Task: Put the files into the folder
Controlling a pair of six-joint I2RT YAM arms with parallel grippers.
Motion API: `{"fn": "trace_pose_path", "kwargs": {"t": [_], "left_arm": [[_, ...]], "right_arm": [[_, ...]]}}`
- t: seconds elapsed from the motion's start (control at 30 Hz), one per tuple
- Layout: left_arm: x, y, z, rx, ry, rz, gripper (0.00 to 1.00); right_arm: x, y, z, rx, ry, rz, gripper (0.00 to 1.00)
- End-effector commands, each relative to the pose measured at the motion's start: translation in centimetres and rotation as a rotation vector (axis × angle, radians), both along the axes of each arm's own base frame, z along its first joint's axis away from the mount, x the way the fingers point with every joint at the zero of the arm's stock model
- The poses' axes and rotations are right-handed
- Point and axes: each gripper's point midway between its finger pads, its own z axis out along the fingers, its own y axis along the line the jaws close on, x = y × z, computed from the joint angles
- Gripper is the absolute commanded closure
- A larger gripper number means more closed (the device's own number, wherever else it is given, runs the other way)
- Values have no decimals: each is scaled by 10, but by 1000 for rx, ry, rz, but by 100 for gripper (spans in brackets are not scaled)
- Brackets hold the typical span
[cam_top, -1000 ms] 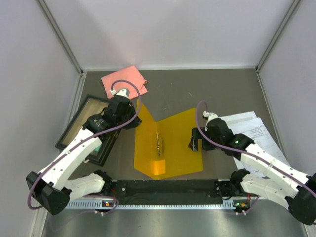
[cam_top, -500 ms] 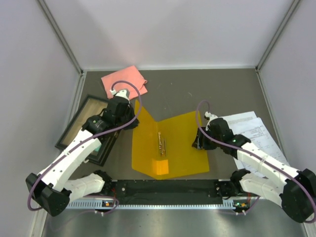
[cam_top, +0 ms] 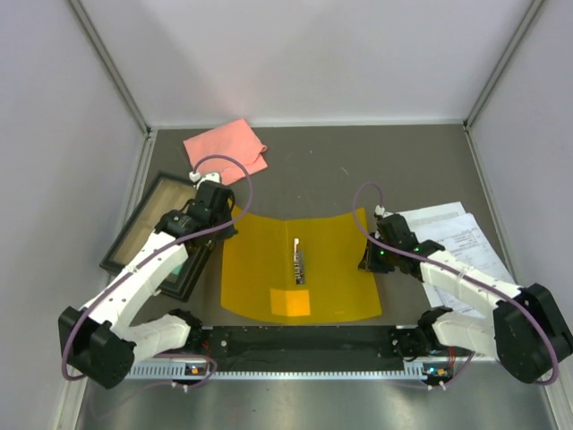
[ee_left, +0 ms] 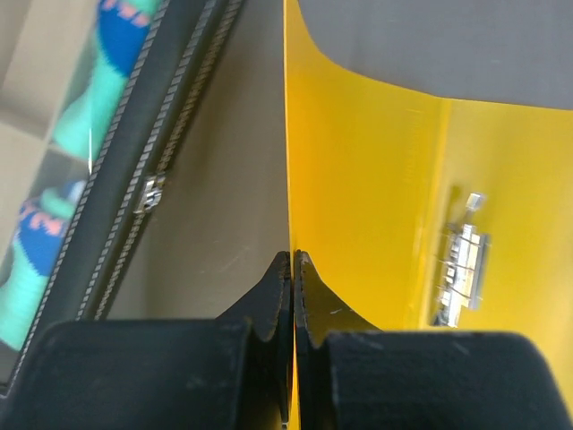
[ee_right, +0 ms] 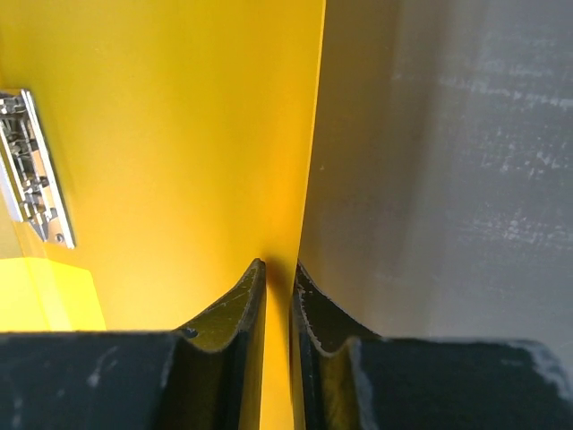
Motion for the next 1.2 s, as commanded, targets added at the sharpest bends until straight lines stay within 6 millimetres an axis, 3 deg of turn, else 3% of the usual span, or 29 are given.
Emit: {"fn": "trace_pose_path", "kwargs": {"t": [0.0, 0.33, 0.8, 1.17], "left_arm": [[-10, 21, -24, 14, 73, 72, 100], [-3, 18, -36, -46, 102, 62, 100], [15, 6, -1, -121, 31, -1, 100], [47, -13, 27, -189, -5, -50, 100]], "right_arm": [[11, -13, -4, -62, -27, -55, 88], [14, -11, -1, -59, -37, -47, 88], [25, -5, 10, -39, -75, -42, 87], [63, 1, 42, -31, -137, -32, 85]]}}
